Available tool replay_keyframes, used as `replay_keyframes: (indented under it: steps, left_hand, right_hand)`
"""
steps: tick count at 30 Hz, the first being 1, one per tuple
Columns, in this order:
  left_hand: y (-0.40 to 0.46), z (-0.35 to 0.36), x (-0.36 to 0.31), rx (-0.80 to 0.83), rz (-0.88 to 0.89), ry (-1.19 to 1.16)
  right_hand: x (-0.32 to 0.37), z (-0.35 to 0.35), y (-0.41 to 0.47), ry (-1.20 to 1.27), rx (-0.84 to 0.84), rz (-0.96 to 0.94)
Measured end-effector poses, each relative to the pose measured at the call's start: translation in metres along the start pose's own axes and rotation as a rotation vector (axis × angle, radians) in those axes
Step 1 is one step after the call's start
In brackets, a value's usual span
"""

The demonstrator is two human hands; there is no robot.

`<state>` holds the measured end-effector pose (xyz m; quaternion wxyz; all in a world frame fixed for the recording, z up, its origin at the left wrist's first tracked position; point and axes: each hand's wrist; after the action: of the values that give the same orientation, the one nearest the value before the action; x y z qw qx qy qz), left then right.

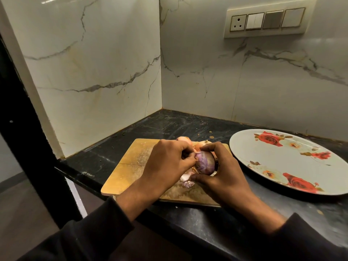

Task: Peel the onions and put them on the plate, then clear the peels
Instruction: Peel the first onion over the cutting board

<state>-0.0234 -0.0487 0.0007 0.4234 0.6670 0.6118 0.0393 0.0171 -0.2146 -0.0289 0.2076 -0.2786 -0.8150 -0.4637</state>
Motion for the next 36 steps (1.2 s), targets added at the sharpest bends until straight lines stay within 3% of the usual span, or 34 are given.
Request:
replay_keyframes:
  steps: [6, 12, 27, 36]
  left_hand:
    - [-0.002, 0.007, 0.0, -0.034, -0.188, -0.183]
    - [0.0, 0.002, 0.002, 0.248, -0.57, -0.66]
    - [-0.007, 0.011, 0.001, 0.052, -0.223, -0.24]
    - [-0.008, 0.02, 0.005, -0.007, -0.36, -0.401]
  right_hand:
    - [0.0, -0.001, 0.001, -0.023, -0.039, -0.038]
    - [0.001, -0.003, 0.001, -0.025, -0.005, -0.027]
    - [0.001, -0.002, 0.0, -0.044, 0.009, -0.011]
    - [0.003, -0.002, 0.0, -0.003, 0.006, 0.005]
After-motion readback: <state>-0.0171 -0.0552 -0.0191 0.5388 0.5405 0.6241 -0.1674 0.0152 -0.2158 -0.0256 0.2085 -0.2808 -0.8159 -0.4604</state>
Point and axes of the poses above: each hand's wrist, its own y-axis towards the middle knuckle, its own z-axis out of the palm, x = y × z, and after that the axes turned 5 degrees about -z, right-handed
